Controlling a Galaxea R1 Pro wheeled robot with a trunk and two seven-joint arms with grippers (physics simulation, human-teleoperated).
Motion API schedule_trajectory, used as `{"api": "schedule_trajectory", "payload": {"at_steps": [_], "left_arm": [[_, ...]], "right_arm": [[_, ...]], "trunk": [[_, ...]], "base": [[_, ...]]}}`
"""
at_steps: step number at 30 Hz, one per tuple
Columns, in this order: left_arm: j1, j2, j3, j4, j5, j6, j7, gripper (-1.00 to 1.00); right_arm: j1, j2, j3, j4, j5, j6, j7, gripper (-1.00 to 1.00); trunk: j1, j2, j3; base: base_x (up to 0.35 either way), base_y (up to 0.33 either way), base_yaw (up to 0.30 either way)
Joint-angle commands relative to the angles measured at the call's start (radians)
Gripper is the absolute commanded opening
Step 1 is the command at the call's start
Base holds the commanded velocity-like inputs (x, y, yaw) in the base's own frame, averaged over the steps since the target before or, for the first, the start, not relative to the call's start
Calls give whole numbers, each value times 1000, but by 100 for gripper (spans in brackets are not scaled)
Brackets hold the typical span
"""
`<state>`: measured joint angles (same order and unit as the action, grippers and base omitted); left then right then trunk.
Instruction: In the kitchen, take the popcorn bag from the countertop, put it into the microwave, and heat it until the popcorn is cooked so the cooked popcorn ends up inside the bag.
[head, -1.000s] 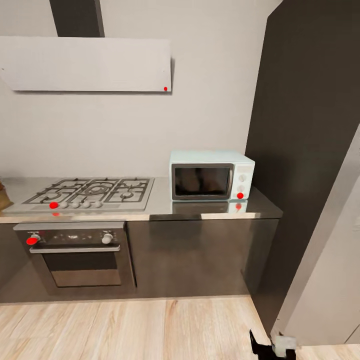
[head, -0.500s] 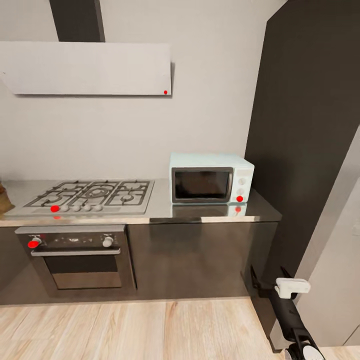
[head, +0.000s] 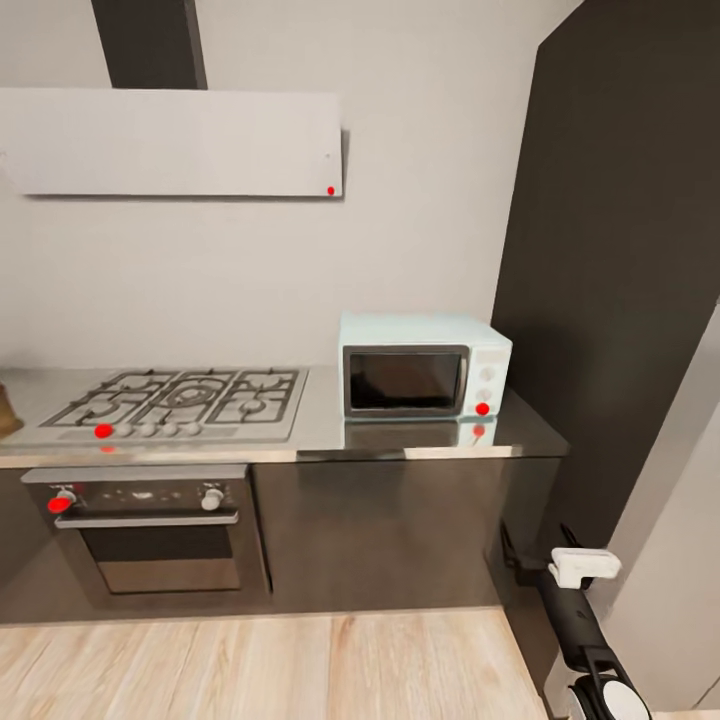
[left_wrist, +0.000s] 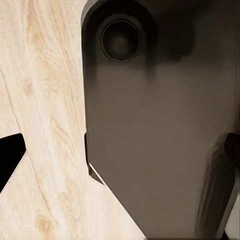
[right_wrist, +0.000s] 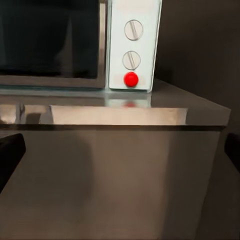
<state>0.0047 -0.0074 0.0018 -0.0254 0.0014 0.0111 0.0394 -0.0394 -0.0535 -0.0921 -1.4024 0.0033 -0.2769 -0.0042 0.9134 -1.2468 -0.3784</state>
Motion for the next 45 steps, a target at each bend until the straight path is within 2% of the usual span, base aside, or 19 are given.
{"api": "schedule_trajectory", "payload": {"at_steps": [1, 22, 27, 35, 39, 42, 45], "left_arm": [[0, 0, 0, -2, 0, 1, 3, 100], [0, 0, 0, -2, 0, 1, 3, 100], [1, 0, 0, -2, 0, 1, 3, 100], [0, 0, 0, -2, 0, 1, 3, 100], [1, 0, 1, -2, 0, 1, 3, 100], [1, 2, 1, -2, 0, 1, 3, 100], [1, 2, 0, -2, 0, 0, 4, 100]], "right_arm": [[0, 0, 0, 0, 0, -3, 0, 100], [-1, 1, 2, 0, 0, -4, 4, 100], [-1, 1, 40, 0, 0, -4, 12, 100], [-1, 1, 63, 0, 0, -10, 14, 100], [-1, 1, 99, 0, 1, -11, 10, 100], [-1, 1, 102, 0, 1, -12, 9, 100], [-1, 1, 102, 0, 1, -12, 8, 100]], "trunk": [[-3, 7, 2], [-84, 154, 68], [-103, 189, 84], [-134, 245, 109], [-149, 273, 121], [-161, 294, 131], [-161, 294, 131]], "base": [[317, 0, 0], [35, -3, 0], [0, 0, 0], [0, 0, 0], [0, 0, 0], [0, 0, 0], [0, 0, 0]]}}
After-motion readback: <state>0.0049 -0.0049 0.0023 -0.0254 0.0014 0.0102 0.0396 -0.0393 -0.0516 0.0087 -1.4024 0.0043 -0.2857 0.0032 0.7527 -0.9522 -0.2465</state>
